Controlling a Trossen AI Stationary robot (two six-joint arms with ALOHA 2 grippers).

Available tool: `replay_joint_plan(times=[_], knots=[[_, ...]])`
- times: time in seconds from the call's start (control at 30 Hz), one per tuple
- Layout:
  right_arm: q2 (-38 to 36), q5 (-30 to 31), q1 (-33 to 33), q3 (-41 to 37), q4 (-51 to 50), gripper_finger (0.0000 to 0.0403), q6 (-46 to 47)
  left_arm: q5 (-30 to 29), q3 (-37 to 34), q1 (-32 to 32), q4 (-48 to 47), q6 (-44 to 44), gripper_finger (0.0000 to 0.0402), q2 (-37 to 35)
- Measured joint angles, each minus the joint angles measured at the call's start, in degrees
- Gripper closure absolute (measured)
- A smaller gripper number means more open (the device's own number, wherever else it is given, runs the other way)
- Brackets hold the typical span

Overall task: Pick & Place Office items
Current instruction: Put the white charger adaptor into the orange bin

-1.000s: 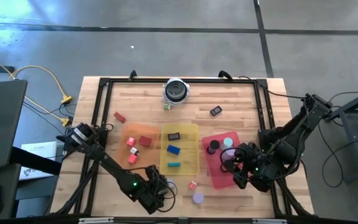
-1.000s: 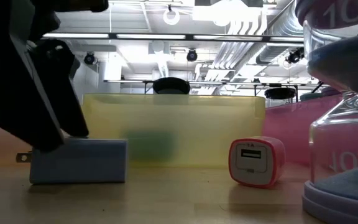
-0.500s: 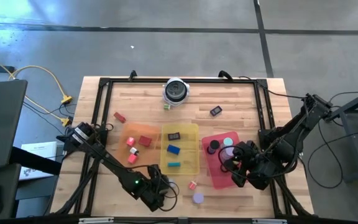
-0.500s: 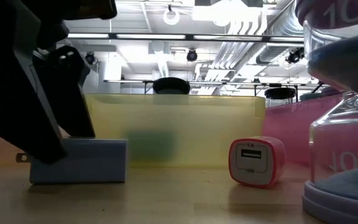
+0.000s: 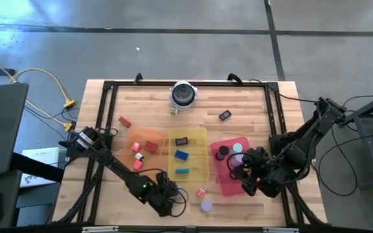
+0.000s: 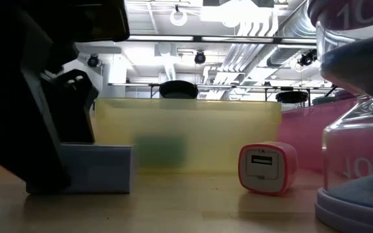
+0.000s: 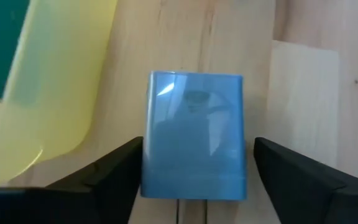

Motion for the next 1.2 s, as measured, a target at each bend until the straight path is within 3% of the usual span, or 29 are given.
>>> replay_joint_plan(times=[0.2, 0.47, 0.87, 1.1, 1.2], knots=[[0.00, -0.04, 0.00, 0.00, 0.02, 0.0186, -0.17, 0.20, -0.02, 0.26, 0.12, 0.82, 0.0199, 0.00], [0.00, -0.04, 0.02, 0.00, 0.06, 0.0186, -0.20, 2.21, -0.03, 0.23, -0.53, 0.07, 0.0201, -1.37], [0.02, -0.39, 0.51, 0.00, 1.02, 0.0186, -1.39, 1.19, 0.66, 0.23, -7.00, -1.35, 0.0201, -15.26], [0.02, 0.15, 1.73, 0.00, 1.31, 0.0186, -2.08, -2.91, 1.00, 0.35, -19.40, -13.00, 0.0201, -25.08], [0.02, 0.10, 1.68, 0.00, 1.31, 0.0186, -2.56, -3.64, 1.02, 0.47, -30.76, -23.04, 0.0201, -27.96]])
